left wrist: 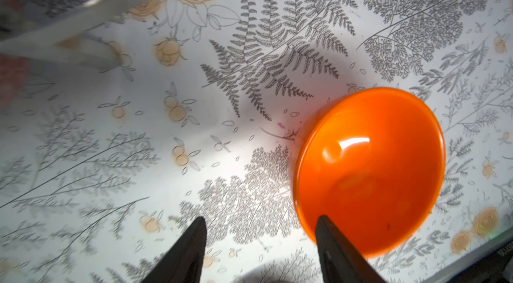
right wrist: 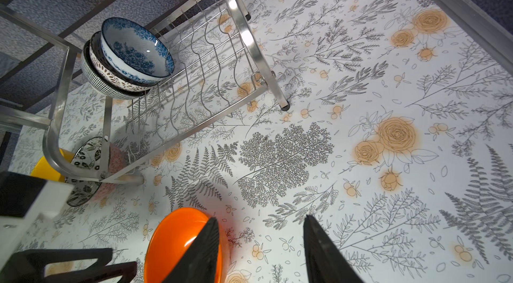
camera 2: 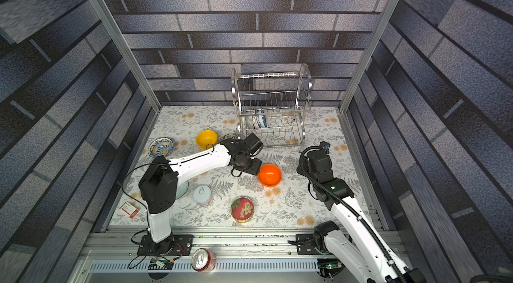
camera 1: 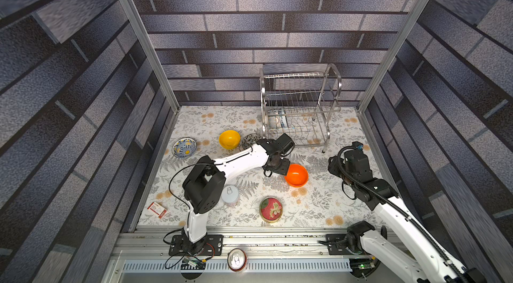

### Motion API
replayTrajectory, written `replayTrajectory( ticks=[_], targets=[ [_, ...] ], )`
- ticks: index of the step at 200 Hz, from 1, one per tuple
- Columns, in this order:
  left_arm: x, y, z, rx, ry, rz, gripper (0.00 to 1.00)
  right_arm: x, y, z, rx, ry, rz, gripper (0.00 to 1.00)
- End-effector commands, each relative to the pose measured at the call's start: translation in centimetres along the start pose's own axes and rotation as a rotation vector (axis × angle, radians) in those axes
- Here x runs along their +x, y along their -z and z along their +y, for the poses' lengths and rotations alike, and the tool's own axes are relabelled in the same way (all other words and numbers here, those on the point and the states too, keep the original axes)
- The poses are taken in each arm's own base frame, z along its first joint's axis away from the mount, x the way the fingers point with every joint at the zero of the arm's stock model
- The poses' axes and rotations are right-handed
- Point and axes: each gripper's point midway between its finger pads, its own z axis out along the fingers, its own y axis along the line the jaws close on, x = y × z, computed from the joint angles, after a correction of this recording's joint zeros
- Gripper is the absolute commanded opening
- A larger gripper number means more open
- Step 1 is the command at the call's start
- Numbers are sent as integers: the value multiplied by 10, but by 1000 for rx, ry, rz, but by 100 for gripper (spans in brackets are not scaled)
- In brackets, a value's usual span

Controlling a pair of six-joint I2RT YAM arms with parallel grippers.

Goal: Load bowls into a dish rack
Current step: Move the bowl to the center of the table, then pick up the bowl from the center of the table.

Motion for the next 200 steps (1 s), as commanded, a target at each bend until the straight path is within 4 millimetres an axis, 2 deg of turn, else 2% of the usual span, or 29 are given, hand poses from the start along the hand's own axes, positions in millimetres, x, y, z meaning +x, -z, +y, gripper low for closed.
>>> replayTrajectory(
  ticks=[1, 23, 32, 69, 112, 142, 160, 162, 165, 200],
  targets=[
    [-2, 40, 19, -15, 39, -93, 77, 1, 1, 19, -68, 54, 59, 51],
    [4, 65, 47, -76, 73, -171, 89, 7, -2, 32, -93, 101, 105, 52],
    [6, 73, 59, -98, 96, -200, 100, 12, -3, 39, -99, 129, 128, 53],
    [11, 96, 110, -91, 261, -281, 100, 39, -10, 72, -138, 251, 235, 53],
    [6, 127, 157, -31, 405, -393, 100, 78, -12, 109, -155, 414, 387, 54],
    [0, 144, 176, 18, 421, -420, 100, 104, -13, 125, -137, 531, 474, 54],
    [-8, 156, 186, 53, 424, -444, 100, 125, -17, 124, -117, 580, 538, 53],
    [-8, 157, 187, 57, 425, -446, 100, 120, -16, 132, -132, 576, 524, 53],
    [-10, 158, 188, 61, 426, -449, 100, 120, -16, 134, -133, 582, 528, 53],
    [-21, 167, 199, 72, 405, -454, 100, 140, -23, 134, -94, 661, 584, 52]
  ],
)
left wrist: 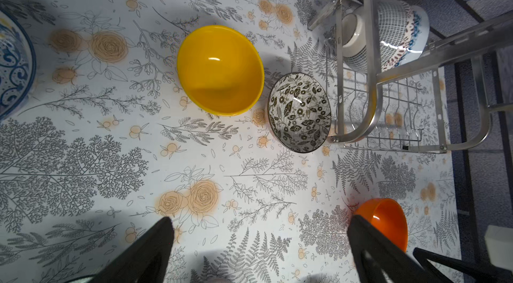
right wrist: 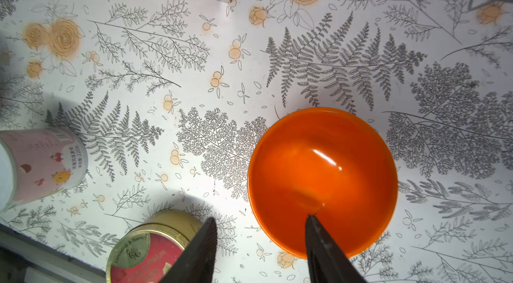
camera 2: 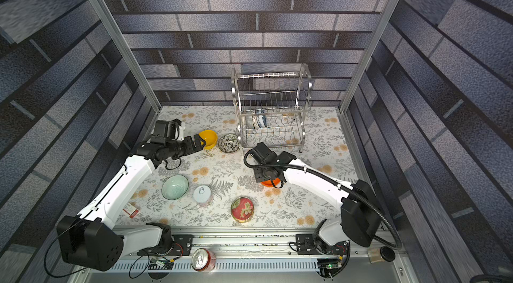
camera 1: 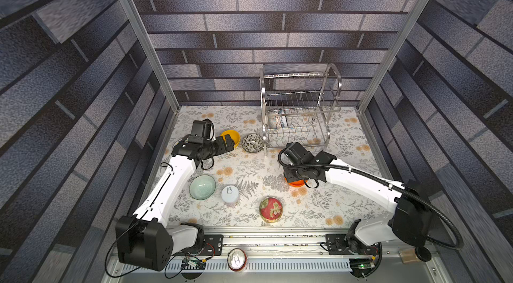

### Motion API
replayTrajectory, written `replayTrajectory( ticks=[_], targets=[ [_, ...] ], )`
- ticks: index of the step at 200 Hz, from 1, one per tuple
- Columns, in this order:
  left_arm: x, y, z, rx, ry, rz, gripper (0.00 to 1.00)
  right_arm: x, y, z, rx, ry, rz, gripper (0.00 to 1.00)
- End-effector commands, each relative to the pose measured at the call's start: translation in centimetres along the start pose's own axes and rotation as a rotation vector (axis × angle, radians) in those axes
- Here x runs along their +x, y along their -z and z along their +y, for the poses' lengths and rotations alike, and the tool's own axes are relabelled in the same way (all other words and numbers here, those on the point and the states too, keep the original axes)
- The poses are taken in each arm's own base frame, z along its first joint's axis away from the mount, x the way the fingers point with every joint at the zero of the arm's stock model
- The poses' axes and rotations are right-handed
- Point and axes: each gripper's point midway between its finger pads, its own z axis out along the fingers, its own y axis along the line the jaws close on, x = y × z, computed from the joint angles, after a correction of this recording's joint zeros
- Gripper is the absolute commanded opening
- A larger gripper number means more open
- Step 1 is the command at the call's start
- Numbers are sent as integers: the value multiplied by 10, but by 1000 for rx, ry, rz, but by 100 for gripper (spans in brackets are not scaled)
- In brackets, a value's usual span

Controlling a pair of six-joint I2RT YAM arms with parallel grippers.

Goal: Load bowls into a dish rack
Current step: Pick up the bowl from the center of the table.

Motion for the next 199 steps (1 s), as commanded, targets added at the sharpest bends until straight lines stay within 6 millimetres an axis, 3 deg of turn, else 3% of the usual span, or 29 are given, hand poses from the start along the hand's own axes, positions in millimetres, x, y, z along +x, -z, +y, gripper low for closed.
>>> replayTrajectory(
  ticks=[1, 95, 171, 199],
  targets=[
    [-12, 5, -14, 71, -64, 9, 100, 9, -3, -1, 43, 52, 61, 52],
    [-14, -11, -11, 59, -133, 44, 100, 22, -41, 0, 120, 137, 163, 43],
    [15, -32, -15, 59, -264, 67, 100, 21, -59, -1, 157, 170, 188, 34],
    [20, -34, -17, 64, -295, 77, 100, 21, -61, -1, 160, 170, 193, 26]
  ],
)
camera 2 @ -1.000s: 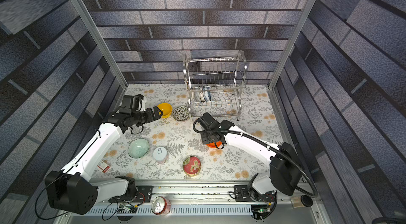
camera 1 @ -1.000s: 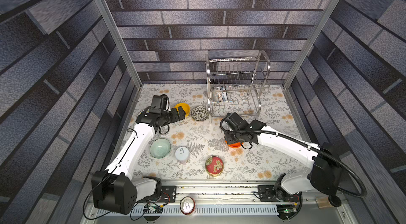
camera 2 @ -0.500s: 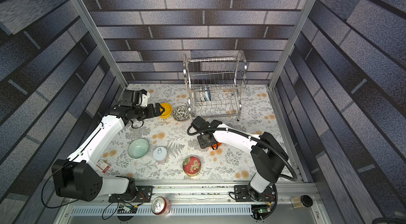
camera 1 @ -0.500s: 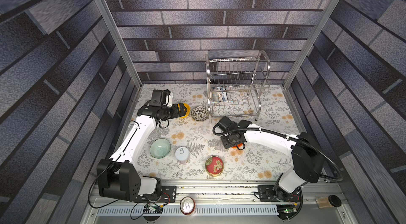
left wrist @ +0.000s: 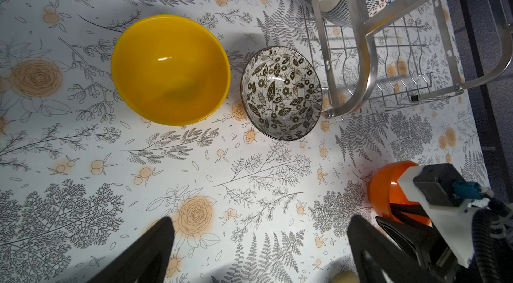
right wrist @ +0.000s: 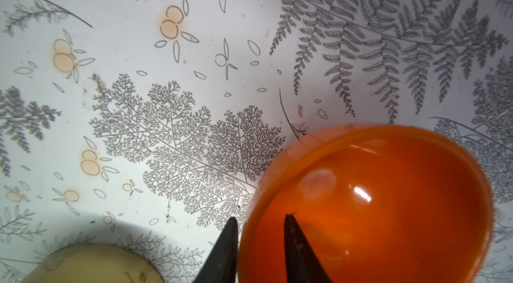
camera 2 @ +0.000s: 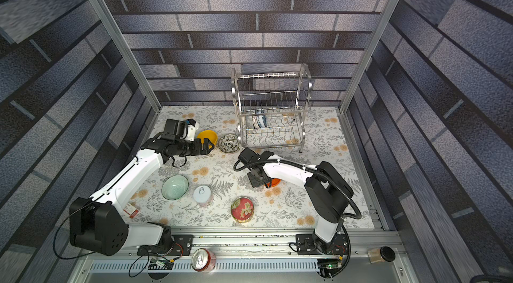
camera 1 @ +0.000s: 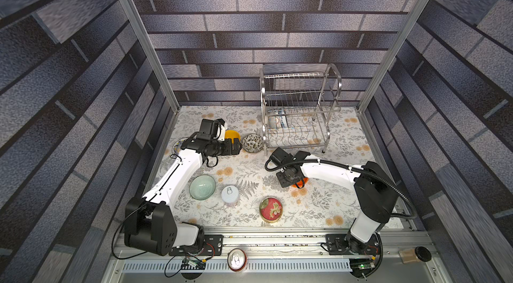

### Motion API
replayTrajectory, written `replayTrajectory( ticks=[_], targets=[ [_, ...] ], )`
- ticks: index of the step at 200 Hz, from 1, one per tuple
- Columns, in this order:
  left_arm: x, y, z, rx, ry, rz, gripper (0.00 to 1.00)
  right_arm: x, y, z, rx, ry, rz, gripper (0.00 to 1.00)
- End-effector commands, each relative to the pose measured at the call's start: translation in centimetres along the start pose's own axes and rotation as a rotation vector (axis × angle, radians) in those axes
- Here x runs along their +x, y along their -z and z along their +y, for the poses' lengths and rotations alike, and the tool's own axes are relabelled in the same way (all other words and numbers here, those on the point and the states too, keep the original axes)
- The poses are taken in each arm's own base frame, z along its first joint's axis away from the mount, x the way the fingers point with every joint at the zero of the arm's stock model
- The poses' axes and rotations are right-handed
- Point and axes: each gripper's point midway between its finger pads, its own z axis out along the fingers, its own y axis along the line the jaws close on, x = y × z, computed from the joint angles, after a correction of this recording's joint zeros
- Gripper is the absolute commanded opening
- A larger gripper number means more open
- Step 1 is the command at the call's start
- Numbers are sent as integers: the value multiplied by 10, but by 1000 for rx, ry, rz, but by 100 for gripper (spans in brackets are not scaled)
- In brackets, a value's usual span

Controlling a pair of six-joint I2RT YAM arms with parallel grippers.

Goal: Load bowls into a dish rack
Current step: Pick up the bowl from the center of the table.

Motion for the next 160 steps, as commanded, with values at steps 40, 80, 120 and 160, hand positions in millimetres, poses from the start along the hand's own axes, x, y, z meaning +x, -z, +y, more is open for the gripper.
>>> replayTrajectory(
  ticks=[40, 80, 120, 160],
  targets=[
    [-2, 5, -5, -2, -83, -37, 100, -4, 1, 5, 1, 21, -6, 16],
    [-1, 8, -4, -16, -100, -54, 100, -7, 10, 6, -19, 15, -42, 13],
    [-2, 10, -5, -17, -106, -67, 100, -14, 25, 3, -33, -4, -119, 9],
    [-2, 9, -8, -8, -115, -68, 100, -25, 48, 0, -72, -47, -246, 8]
  ],
)
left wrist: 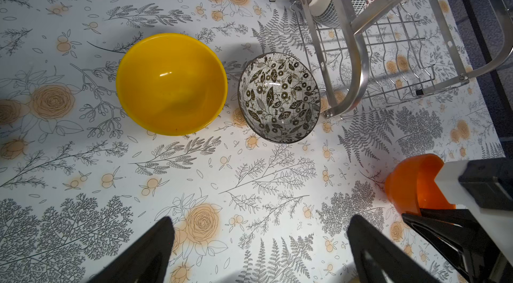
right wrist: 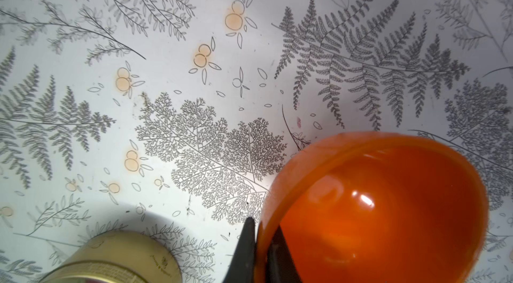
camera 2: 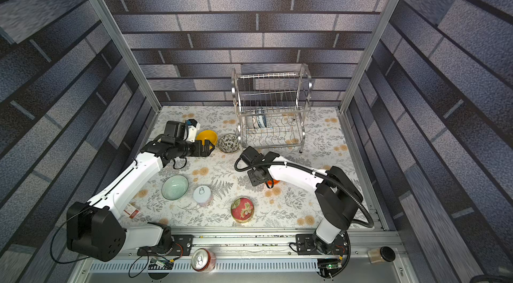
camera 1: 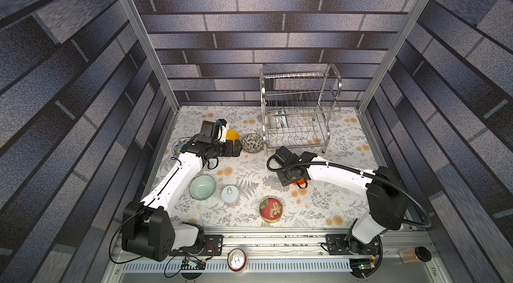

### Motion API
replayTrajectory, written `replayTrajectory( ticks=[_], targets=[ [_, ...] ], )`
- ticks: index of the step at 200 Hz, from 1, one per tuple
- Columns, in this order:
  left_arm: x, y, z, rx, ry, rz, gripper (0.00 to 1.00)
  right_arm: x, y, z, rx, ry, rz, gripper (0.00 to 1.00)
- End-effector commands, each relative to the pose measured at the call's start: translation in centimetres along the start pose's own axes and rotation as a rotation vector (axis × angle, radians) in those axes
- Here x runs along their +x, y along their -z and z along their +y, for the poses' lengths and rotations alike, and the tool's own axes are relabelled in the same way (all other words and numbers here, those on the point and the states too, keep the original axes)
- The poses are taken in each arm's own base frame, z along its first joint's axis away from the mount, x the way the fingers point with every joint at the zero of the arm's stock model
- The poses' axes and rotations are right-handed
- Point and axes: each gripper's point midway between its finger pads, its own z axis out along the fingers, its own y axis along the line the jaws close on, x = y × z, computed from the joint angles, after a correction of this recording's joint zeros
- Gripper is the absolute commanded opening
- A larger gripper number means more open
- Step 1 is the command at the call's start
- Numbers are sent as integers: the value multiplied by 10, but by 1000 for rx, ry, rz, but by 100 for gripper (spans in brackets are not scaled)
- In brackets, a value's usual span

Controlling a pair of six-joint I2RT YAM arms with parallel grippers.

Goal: Load bowls into a dish rack
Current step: Pick up the bowl from the center of the table.

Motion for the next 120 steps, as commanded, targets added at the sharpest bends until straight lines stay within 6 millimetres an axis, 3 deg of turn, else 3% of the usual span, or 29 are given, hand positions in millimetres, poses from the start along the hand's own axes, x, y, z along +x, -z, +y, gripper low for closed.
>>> replayTrajectory(
  ticks=[1, 51, 120],
  targets=[
    [-1, 5, -3, 4, -41, -25, 100, -16, 20, -1, -16, -35, -123, 8],
    [1, 1, -12, 41, -54, -17, 100, -28, 49, -12, -35, -104, -301, 6],
    [15, -6, -41, 92, -131, 15, 100, -71, 103, -31, -71, -300, -688, 4]
  ],
)
